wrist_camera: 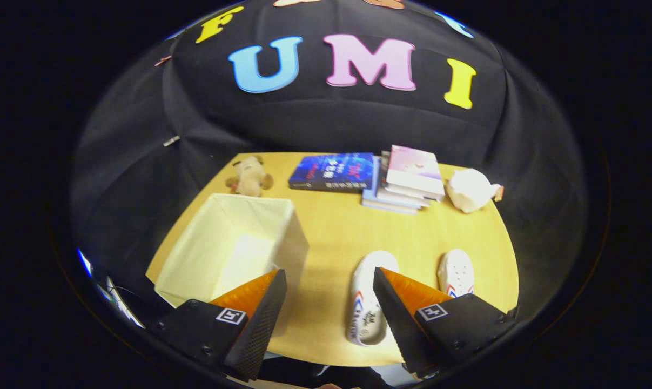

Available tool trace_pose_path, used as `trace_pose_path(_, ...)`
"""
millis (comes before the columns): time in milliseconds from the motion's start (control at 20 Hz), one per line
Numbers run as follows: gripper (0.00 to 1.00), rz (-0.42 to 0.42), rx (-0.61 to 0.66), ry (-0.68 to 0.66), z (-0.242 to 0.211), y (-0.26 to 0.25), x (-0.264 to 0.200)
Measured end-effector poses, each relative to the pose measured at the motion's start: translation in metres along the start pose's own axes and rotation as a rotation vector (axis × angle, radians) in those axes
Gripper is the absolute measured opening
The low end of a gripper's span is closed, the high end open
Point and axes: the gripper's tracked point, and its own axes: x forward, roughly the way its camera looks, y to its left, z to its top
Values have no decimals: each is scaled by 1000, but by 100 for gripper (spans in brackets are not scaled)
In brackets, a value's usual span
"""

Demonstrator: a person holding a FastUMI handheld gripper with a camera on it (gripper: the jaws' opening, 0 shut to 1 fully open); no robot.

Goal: Open the storage box then place both shoes into the box .Put the left shoe in first, then the right shoe, with the right side of both shoes facing outward in a uniform manner.

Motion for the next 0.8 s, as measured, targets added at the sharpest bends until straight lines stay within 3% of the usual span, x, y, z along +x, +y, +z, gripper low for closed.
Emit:
trace_pose_path(450, 99, -42, 11, 242, -95, -80, 50)
trace_pose_path(700, 99, 6, 38, 352, -133, -88, 86)
trace_pose_path(800, 92, 36, 70, 364, -134, -87, 96)
